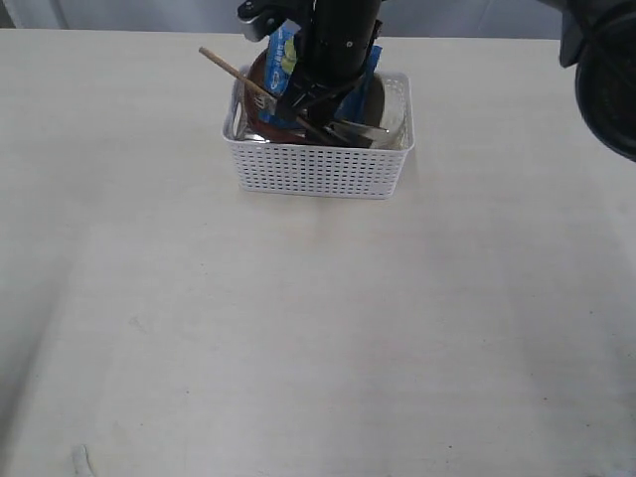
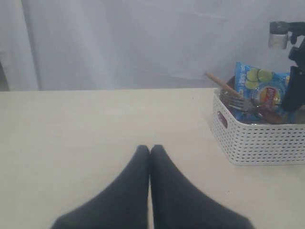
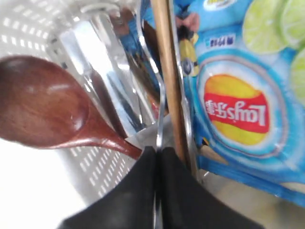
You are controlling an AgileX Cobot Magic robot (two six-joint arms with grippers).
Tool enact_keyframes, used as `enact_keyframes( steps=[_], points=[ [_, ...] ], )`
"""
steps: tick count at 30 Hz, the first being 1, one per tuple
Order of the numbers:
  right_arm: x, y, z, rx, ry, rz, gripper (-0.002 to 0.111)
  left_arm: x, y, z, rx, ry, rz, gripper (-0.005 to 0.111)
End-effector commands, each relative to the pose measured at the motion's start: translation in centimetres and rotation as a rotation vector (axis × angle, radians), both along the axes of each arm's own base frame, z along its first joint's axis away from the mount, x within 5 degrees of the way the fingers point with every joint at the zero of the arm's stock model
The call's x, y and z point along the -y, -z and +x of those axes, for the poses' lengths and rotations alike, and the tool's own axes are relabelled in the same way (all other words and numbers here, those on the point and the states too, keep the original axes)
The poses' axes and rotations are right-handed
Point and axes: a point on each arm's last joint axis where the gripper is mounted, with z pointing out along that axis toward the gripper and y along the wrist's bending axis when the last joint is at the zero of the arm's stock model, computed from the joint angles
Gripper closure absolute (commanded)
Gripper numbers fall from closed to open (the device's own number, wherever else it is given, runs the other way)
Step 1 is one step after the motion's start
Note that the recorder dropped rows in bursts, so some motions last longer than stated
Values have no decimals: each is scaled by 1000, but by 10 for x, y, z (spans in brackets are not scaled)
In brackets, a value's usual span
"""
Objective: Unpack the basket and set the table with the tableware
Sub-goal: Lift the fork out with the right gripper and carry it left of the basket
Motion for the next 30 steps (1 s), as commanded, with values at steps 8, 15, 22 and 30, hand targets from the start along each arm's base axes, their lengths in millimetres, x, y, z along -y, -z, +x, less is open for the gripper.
enact_keyframes(
  steps=[8, 15, 22, 30],
  points=[
    [4, -44, -13, 15, 11, 78, 109, 0, 0, 0, 11, 1, -5, 107],
    [3, -68, -22, 30, 10, 150, 109, 0, 0, 0, 11, 1, -5, 107],
    [-42, -104, -78, 63, 166, 191, 109, 0, 0, 0, 11, 1, -5, 107],
    [-114, -73, -149, 211, 428, 92, 109, 0, 0, 0, 11, 1, -5, 107]
  ],
)
